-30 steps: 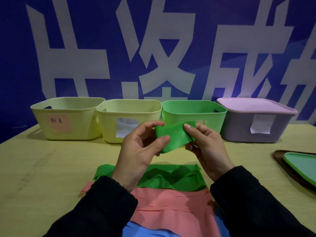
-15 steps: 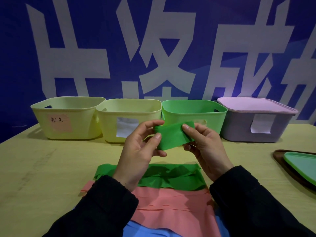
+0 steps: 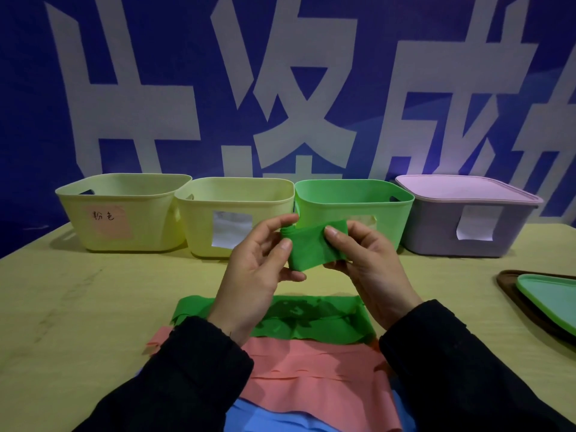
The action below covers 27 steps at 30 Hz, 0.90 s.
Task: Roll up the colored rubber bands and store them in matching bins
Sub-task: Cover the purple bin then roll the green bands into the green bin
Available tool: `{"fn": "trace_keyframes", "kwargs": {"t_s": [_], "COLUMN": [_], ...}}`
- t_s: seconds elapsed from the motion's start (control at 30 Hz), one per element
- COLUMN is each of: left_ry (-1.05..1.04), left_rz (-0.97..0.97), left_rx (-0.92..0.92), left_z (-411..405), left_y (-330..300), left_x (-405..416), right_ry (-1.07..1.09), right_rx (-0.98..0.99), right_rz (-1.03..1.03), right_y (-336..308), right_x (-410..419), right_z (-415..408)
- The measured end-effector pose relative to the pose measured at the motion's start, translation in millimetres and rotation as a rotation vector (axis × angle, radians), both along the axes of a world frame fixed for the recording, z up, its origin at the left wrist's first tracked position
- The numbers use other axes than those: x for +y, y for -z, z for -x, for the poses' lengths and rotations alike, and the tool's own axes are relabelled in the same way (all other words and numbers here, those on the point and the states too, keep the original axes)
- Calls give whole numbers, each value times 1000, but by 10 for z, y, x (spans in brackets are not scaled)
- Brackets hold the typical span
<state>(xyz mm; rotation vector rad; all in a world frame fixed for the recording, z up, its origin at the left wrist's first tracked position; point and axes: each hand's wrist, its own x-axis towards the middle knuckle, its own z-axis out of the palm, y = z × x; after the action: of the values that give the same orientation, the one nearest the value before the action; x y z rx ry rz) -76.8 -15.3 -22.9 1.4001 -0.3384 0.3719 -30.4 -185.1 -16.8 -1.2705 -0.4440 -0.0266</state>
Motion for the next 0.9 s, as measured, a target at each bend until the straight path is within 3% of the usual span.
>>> {"fn": "trace_keyframes", "kwargs": {"t_s": [0.2,0.63,0.77,0.9], "left_ry": [-89,47,-56,-83], "left_rz": [-67,0,-87,-52], "left_rx": [-32,21,-6,-16], "left_z": [-20,-7,-12,-27], "left_y": [-8,24,17,17], "left_x": [22,-28,-12,-18], "right_ry": [-6,27,13,-8], "right_rx": [-4,-35,-43,-42], "right_rz": [-11,10,30,16], "right_y": [1,30,34,25], "right_x": [69,116,105,121], "right_z": [47,56,70,74]}}
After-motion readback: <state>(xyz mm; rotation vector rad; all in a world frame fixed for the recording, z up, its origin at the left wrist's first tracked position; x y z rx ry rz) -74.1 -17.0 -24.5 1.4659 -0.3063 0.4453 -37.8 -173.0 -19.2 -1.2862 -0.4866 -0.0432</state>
